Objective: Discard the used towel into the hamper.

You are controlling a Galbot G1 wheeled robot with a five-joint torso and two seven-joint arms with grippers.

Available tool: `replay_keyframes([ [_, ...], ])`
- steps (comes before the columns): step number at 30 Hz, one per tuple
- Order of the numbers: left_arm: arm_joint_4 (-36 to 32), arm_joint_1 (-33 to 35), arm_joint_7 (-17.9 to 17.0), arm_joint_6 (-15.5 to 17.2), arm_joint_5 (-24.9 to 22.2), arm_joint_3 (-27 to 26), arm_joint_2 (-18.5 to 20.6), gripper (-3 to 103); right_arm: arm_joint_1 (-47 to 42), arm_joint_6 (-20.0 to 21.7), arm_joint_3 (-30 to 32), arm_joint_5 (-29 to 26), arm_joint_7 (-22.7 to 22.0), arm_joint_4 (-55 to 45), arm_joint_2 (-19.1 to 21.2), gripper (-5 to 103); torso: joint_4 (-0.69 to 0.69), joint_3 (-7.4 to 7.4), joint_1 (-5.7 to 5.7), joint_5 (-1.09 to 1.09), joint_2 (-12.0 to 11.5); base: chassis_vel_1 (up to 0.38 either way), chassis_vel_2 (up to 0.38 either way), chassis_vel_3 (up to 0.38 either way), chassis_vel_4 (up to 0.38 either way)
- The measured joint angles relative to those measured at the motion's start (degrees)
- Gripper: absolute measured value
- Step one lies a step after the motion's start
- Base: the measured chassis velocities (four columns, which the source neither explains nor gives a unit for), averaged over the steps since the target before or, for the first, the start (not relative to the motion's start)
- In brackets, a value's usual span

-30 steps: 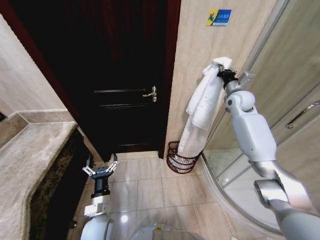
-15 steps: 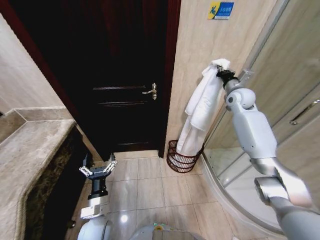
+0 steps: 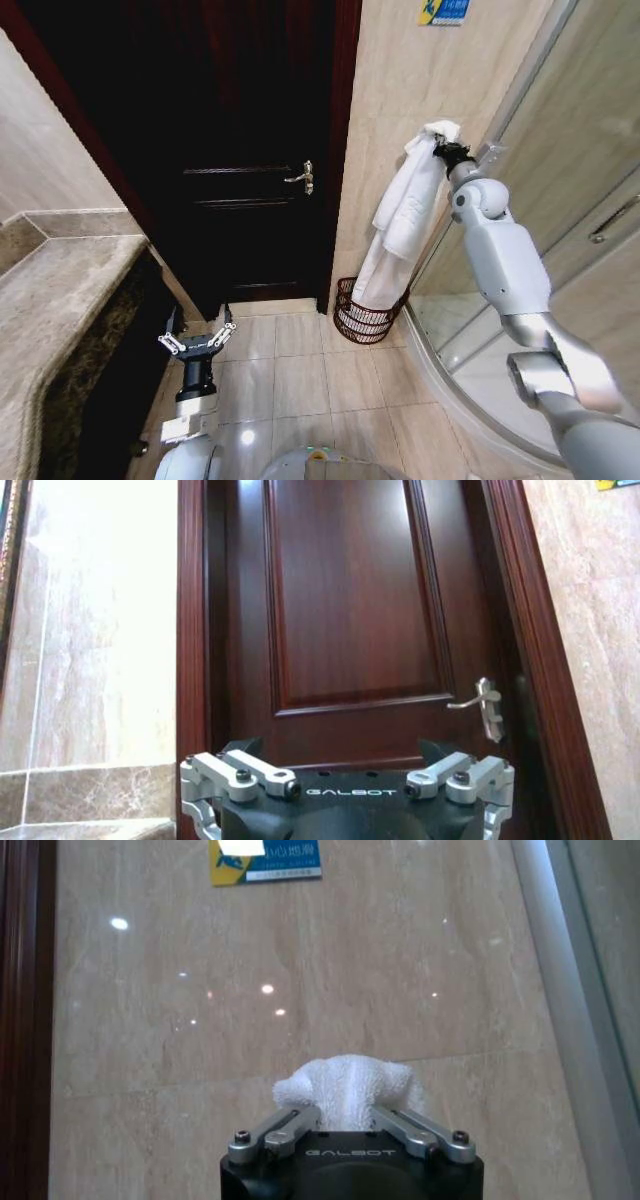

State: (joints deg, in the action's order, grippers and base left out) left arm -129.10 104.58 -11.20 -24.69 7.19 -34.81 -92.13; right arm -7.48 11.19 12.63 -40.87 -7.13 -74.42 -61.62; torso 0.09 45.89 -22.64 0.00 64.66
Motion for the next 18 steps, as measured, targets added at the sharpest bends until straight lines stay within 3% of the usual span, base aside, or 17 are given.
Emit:
replay_keyframes([
  [18,-0.45,0.28,-0.04,-0.05,0.79,0.50,0.00,100,-1.07,-2.22,0.95,2.71,1.86,3.53,-2.17,8,0.00,-2.68,2.21,0.00,-4.90,0.000,0.000,0.000,0.000],
])
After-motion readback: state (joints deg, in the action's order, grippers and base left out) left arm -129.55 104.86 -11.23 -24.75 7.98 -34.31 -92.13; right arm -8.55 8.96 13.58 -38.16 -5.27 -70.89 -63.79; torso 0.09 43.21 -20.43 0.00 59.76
